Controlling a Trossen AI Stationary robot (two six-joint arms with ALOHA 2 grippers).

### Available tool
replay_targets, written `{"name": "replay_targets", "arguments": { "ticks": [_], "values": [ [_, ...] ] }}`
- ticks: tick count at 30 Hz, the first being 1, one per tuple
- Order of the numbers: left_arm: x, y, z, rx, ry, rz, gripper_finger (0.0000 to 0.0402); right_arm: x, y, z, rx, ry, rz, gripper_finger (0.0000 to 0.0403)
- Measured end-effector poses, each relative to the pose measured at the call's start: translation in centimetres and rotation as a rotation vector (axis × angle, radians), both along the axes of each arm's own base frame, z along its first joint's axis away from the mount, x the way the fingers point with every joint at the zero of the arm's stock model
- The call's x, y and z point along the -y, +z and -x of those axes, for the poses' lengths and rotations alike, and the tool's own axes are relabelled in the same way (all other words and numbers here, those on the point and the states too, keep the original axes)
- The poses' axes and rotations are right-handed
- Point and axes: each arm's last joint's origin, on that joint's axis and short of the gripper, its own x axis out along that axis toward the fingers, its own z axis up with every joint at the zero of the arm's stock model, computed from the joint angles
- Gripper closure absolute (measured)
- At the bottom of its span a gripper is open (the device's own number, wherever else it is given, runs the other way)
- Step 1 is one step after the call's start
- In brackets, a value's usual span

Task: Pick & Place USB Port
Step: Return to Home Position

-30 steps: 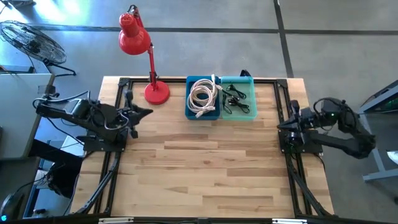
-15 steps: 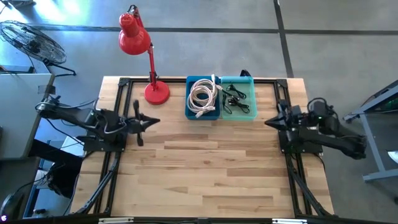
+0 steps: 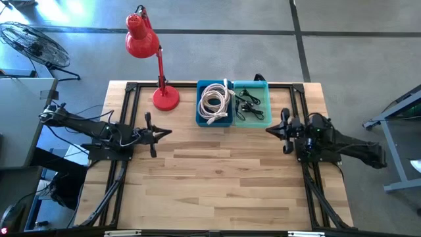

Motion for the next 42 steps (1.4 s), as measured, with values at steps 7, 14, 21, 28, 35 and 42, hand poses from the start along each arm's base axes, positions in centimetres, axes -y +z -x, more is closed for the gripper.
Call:
{"name": "replay_targets", "arguments": {
  "ticks": [7, 14, 21, 28, 35, 42],
  "values": [
    [0.0, -1.6, -0.1, -0.005, -0.002, -0.003, 0.0401, 0.1, -1.2, -0.2, -0.018, -0.019, 0.001, 0.0403],
    [0.1, -3.9, 0.0, 0.005, -0.031, 0.0, 0.0401, 0.3, -1.6, -0.2, -0.057, -0.063, 0.017, 0.0403],
    [0.0, -6.3, 0.3, 0.004, -0.033, 0.0, 0.0401, 0.3, -2.0, -0.2, -0.104, -0.076, 0.017, 0.0403],
    [-0.1, -7.7, 0.5, 0.003, -0.032, 0.025, 0.0401, 0.4, -2.1, -0.2, -0.113, -0.116, 0.029, 0.0403],
    [0.0, -7.7, 0.6, 0.031, -0.049, 0.014, 0.0401, 0.5, -2.4, -0.4, -0.049, -0.119, 0.033, 0.0403],
    [0.0, -7.8, 0.6, 0.028, -0.06, 0.013, 0.0401, 0.4, -2.7, -0.7, -0.084, -0.118, 0.033, 0.0403]
  ]
}}
